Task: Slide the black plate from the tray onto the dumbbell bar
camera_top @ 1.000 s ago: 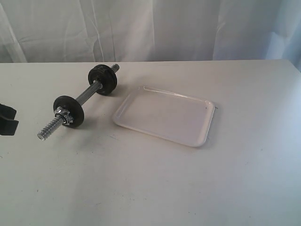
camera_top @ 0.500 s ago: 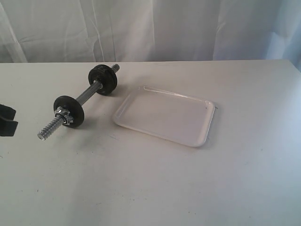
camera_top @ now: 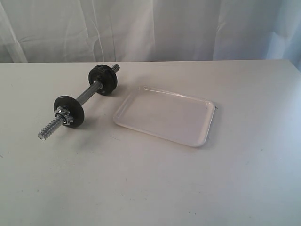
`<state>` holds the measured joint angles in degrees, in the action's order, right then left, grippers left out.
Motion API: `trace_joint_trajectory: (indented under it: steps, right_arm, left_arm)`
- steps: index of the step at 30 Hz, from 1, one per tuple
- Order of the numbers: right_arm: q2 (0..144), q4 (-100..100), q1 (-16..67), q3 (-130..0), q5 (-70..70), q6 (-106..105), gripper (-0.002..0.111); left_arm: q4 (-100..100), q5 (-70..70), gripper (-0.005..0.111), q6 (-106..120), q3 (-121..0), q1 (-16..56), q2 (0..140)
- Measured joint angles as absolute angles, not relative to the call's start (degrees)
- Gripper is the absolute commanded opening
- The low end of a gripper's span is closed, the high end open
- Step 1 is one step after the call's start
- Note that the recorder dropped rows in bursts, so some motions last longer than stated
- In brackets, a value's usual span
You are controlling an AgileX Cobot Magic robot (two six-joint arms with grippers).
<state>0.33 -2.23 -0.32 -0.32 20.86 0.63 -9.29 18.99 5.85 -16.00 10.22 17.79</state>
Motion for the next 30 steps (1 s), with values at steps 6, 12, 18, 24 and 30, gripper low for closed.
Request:
trace_joint_trajectory:
  steps: [6, 12, 18, 24, 30]
  right_arm:
    - [0.33, -2.23, -0.32, -0.32, 20.86, 0.63, 0.000]
    - [0.33, -2.23, -0.32, -0.32, 20.86, 0.63, 0.000]
    - [0.33, -2.23, -0.32, -0.32, 20.86, 0.63, 0.000]
    - [0.33, -2.23, -0.32, -0.32, 20.86, 0.63, 0.000]
    - [0.33, -2.23, -0.32, -0.32, 20.86, 0.63, 0.000]
  left_arm:
    - [-9.39, 19.44, 0.000, 2.87, -9.81, 2.66, 8.54]
    - [-9.50, 20.28, 0.000, 1.82, -5.83, -1.30, 2.95]
    - [-9.60, 20.78, 0.000, 0.74, -2.30, -1.42, 0.35]
    - [-9.60, 20.04, 0.000, -1.10, -0.57, -1.42, 0.24]
    - [-9.60, 12.99, 0.000, -1.10, -0.23, -1.42, 0.23]
